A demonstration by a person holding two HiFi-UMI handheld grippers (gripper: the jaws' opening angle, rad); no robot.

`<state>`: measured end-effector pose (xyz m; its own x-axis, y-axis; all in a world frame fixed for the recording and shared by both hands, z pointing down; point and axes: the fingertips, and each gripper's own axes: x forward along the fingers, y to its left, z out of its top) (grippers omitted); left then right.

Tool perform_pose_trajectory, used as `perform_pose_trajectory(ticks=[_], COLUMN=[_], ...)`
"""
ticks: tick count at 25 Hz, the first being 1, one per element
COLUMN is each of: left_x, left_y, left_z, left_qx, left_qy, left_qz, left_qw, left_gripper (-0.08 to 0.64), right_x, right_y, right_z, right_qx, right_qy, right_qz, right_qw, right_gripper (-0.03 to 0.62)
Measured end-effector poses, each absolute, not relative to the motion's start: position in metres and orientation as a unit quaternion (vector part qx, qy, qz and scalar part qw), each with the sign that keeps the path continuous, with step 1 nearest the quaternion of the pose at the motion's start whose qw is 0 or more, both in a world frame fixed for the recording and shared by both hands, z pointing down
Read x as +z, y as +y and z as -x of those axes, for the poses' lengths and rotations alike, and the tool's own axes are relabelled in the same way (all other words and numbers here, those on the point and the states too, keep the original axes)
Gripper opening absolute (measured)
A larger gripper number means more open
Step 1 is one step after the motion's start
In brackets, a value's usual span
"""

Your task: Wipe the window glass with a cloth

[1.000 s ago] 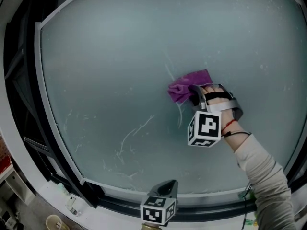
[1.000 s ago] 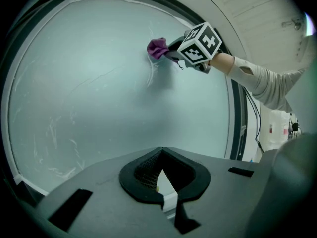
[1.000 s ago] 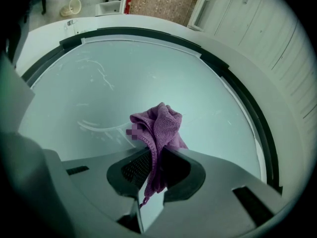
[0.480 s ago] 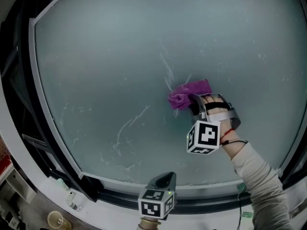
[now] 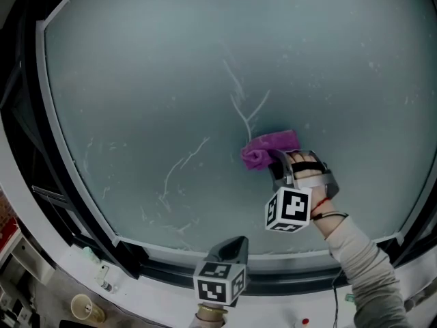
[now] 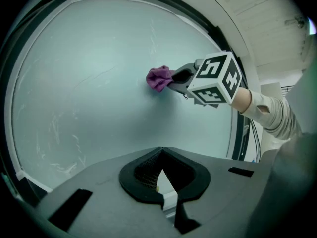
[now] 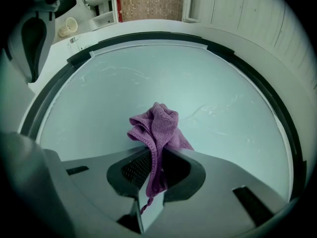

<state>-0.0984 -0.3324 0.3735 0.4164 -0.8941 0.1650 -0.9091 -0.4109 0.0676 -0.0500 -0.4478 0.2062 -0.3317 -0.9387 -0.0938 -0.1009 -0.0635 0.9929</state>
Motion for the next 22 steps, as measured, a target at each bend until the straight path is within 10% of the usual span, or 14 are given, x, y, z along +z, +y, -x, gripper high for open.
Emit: perform_pose_trajectory(ticks=[22], left_x=[0.391], left_y=[-0.326], left_z=[0.103], left_qx=[0.058], left_qy=[-0.551], left_qz=[-0.827], left_qw=[0.093], left_gripper=[0.005], right_x=[0.384], right_y=[-0.449], right_z=[0.050], right_qx=[-0.476], right_qy=[-0.660], right_qz=[-0.381], right_qw=[0.440], right_gripper=[0.052])
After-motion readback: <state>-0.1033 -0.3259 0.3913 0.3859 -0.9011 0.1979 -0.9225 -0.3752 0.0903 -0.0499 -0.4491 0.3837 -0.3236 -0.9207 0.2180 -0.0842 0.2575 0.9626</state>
